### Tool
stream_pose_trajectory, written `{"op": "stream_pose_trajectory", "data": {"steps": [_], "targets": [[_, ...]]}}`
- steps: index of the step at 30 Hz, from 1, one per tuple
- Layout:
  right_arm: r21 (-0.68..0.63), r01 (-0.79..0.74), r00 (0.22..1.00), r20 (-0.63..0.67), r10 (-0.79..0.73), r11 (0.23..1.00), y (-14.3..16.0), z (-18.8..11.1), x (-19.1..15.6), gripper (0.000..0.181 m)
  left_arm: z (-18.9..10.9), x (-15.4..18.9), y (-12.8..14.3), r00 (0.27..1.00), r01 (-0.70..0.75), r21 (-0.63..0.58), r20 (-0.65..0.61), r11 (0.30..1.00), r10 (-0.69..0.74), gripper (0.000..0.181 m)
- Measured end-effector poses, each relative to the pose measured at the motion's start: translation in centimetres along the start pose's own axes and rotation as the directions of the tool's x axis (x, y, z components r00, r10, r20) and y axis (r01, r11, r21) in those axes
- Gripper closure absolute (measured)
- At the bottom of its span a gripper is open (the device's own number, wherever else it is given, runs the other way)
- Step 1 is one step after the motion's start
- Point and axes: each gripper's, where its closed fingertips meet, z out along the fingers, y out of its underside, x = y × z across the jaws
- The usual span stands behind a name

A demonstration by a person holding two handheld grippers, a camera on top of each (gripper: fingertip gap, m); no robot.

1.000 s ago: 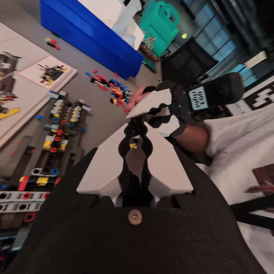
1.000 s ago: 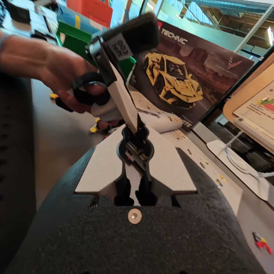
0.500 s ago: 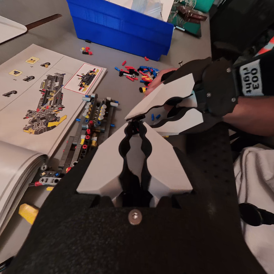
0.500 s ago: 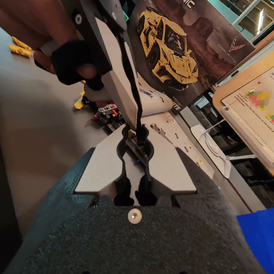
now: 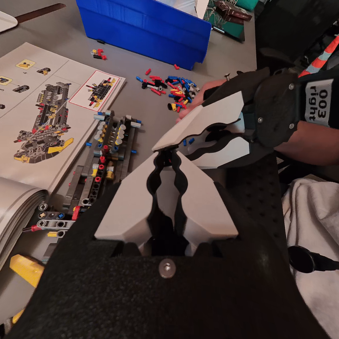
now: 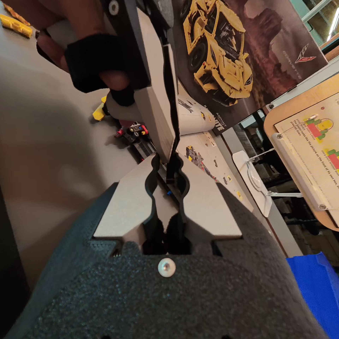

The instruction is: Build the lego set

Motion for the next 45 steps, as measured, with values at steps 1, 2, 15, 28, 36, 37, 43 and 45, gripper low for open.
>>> {"op": "stream_pose_trajectory", "data": {"steps": [1,2,15,28,36,37,43,45], "targets": [[-0.006,0.02,1.0,-0.001,-0.02,1.0,0.1,0.0,-0.1,0.166,0.0,0.0,0.2,1.0,-0.005,-0.009,-0.001,1.0,0.005,0.174],[-0.02,0.038,0.999,0.0,-0.039,0.999,0.3,0.1,-0.3,0.166,0.1,0.0,0.4,1.0,-0.01,-0.02,0.003,1.0,0.01,0.174],[-0.042,-0.01,1.0,0.012,0.011,0.999,0.4,0.3,-0.5,0.166,0.2,-0.2,0.7,1.0,0.0,-0.033,-0.026,0.999,-0.001,0.174],[-0.009,-0.02,0.998,-0.066,0.02,1.0,-0.2,0.0,0.2,0.165,0.0,0.8,-0.4,0.998,-0.007,0.019,-0.065,1.0,0.009,0.174],[-0.028,0.032,0.998,-0.048,-0.033,0.999,-0.1,-0.1,0.0,0.166,0.0,1.0,-0.3,0.997,-0.001,0.017,-0.074,1.0,0.002,0.174],[-0.044,0.056,0.997,-0.048,-0.058,0.997,0.1,-0.1,-0.2,0.166,0.0,1.0,-0.1,0.997,-0.011,0.007,-0.071,1.0,0.011,0.174],[-0.086,0.086,0.996,-0.032,-0.089,0.993,0.7,0.2,-0.5,0.166,0.4,0.8,0.5,0.998,-0.02,-0.018,-0.061,1.0,0.019,0.174],[-0.071,0.063,0.996,-0.052,-0.067,0.995,0.4,0.2,-0.2,0.166,0.3,0.7,0.2,0.998,-0.023,0.002,-0.056,1.0,0.023,0.174]]}}
